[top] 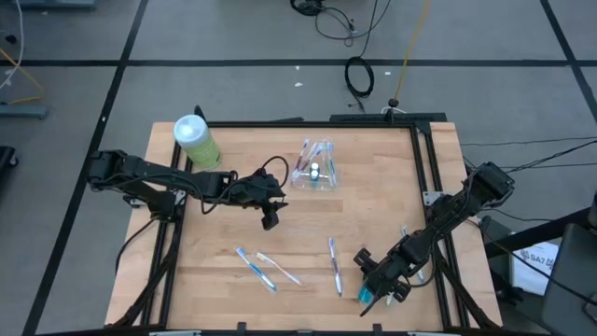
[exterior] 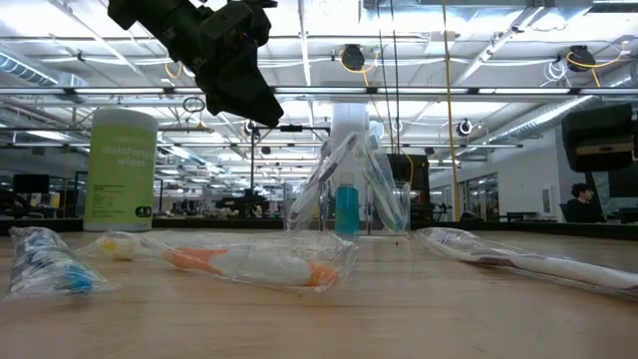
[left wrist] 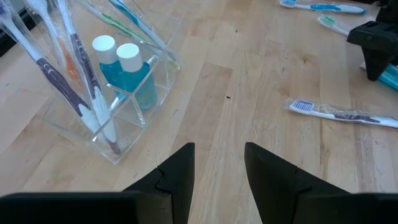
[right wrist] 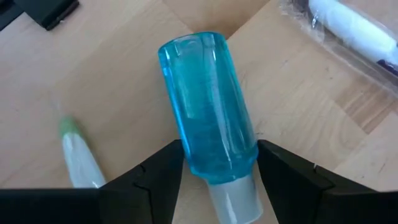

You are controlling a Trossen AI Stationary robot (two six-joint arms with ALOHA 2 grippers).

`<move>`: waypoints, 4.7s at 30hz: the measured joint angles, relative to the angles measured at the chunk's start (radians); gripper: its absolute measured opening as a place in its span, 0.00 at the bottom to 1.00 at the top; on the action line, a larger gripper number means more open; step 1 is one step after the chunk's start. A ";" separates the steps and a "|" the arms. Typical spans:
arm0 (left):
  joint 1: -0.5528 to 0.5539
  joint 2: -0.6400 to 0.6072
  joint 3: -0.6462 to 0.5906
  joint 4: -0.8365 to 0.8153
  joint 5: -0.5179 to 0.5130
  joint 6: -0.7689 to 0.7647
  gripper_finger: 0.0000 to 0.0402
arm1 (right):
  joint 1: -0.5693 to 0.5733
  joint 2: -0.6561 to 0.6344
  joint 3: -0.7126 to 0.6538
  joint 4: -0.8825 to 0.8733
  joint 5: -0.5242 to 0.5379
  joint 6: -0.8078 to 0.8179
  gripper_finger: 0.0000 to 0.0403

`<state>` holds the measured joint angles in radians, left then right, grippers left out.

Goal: Pick & Place toothbrushing station
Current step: Put the blue mouthwash into the transparent organizer

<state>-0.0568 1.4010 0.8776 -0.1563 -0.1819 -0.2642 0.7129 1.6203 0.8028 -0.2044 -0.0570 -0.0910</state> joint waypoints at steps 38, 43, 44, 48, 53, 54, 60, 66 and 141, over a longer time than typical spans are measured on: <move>0.000 0.000 0.000 0.124 0.004 -0.067 0.36 | -0.034 -0.127 -0.004 -0.077 0.536 -0.255 0.42; 0.000 0.000 0.000 0.208 0.048 -0.082 0.36 | -0.089 -0.127 -0.004 -0.025 0.771 -0.571 0.42; 0.000 0.000 0.000 0.218 0.053 -0.083 0.36 | -0.105 -0.127 -0.004 -0.009 0.790 -0.638 0.42; -0.002 0.000 0.000 0.238 0.077 -0.113 0.36 | -0.171 -0.127 -0.003 0.103 0.872 -0.861 0.42; -0.004 0.011 0.000 0.268 0.097 -0.143 0.36 | -0.252 -0.127 -0.003 0.274 0.869 -1.075 0.42; -0.004 0.019 0.000 0.286 0.102 -0.152 0.36 | -0.265 -0.127 -0.003 0.307 0.869 -1.106 0.42; -0.011 0.145 0.000 0.446 0.151 -0.248 0.36 | -0.305 -0.127 -0.003 0.408 0.867 -1.155 0.42; 0.005 0.216 0.000 0.553 0.208 -0.284 0.36 | -0.308 -0.127 -0.002 0.395 0.861 -1.200 0.42; 0.086 0.280 0.000 0.527 0.303 -0.242 0.54 | -0.510 -0.128 -0.002 0.533 0.631 -1.336 0.42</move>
<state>0.0296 1.6810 0.8772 0.3702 0.1211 -0.5064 0.2024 1.4925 0.8005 0.3290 0.5743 -1.4265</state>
